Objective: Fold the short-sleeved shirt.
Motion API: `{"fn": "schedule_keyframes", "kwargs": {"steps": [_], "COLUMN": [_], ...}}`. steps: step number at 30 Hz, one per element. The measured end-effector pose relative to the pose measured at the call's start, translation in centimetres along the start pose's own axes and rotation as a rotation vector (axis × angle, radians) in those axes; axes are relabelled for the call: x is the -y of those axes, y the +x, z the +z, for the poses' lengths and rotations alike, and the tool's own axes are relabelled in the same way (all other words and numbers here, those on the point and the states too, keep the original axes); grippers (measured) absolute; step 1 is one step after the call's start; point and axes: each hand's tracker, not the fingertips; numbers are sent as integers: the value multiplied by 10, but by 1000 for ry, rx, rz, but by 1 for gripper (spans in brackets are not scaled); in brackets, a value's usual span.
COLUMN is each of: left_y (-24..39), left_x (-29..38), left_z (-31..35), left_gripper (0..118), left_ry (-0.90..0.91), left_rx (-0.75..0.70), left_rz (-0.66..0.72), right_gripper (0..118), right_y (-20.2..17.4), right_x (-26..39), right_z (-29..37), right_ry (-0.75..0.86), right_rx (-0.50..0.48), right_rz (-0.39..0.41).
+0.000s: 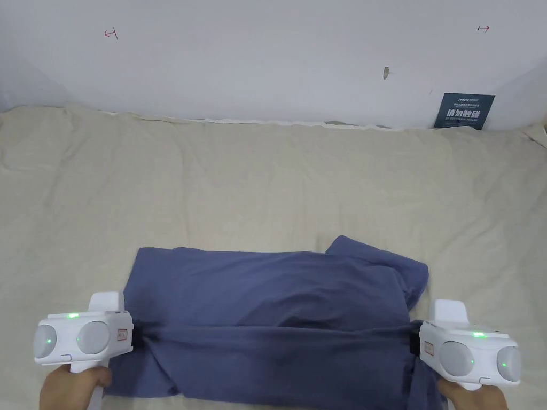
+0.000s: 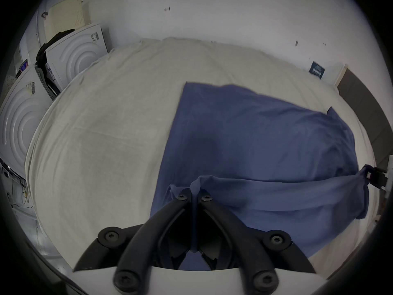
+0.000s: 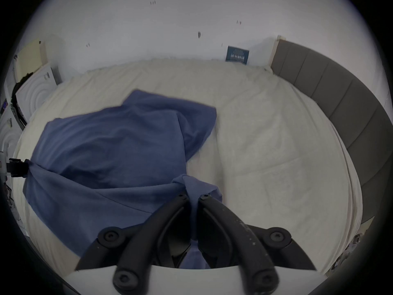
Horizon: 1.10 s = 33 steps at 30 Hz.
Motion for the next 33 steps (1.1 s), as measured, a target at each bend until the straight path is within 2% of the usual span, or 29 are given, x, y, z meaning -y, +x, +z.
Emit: {"fn": "schedule_keyframes", "kwargs": {"steps": [3, 5, 6, 7, 8, 9, 10, 12, 13, 18, 24, 26, 27, 30, 32, 33], "left_y": [1, -2, -2, -1, -1, -2, -1, 5, 5, 28, 55, 62, 66, 74, 81, 86], "left_x": [3, 2, 1, 0, 0, -1, -2, -4, -4, 0, 16, 24, 29, 41, 47, 48], "left_z": [5, 7, 10, 14, 18, 28, 38, 65, 79, 163, 236, 252, 259, 268, 270, 268], "left_gripper": [7, 21, 44, 70, 94, 114, 118, 114, 114, 114, 110, 96, 79, 62, 15, 0], "left_ry": [13, 12, 14, 19, 29, 51, 94, 196, 225, 506, 756, 809, 842, 874, 881, 886], "left_rx": [7, 13, 13, 9, 3, 4, 8, 13, 26, 13, 9, 14, 24, 47, 44, 41], "left_rz": [17, 25, 28, 28, 29, 30, 36, 50, 50, 15, -16, -18, -16, -22, -40, -57], "right_gripper": [7, 7, 9, 17, 28, 44, 58, 91, 99, 101, 101, 93, 81, 68, 25, 2], "right_y": [3, 4, 5, 5, 6, 8, 10, 12, 13, 9, 0, -4, -5, -11, -12, -14], "right_x": [9, 14, 13, 13, 12, 12, 12, 11, 10, 5, 18, 26, 30, 43, 50, 53], "right_z": [-25, -24, -20, -17, -11, -4, 5, 31, 44, 147, 240, 261, 268, 286, 290, 292], "right_ry": [-76, -49, -35, -35, -34, -10, 41, 143, 185, 422, 653, 702, 723, 754, 775, 787], "right_rx": [-19, -11, -13, -11, -8, -16, -21, -10, -11, -40, -5, 8, 15, 30, 49, 51], "right_rz": [-21, -40, -45, -49, -55, -66, -80, -91, -97, -122, -85, -69, -58, -38, -31, -26]}}
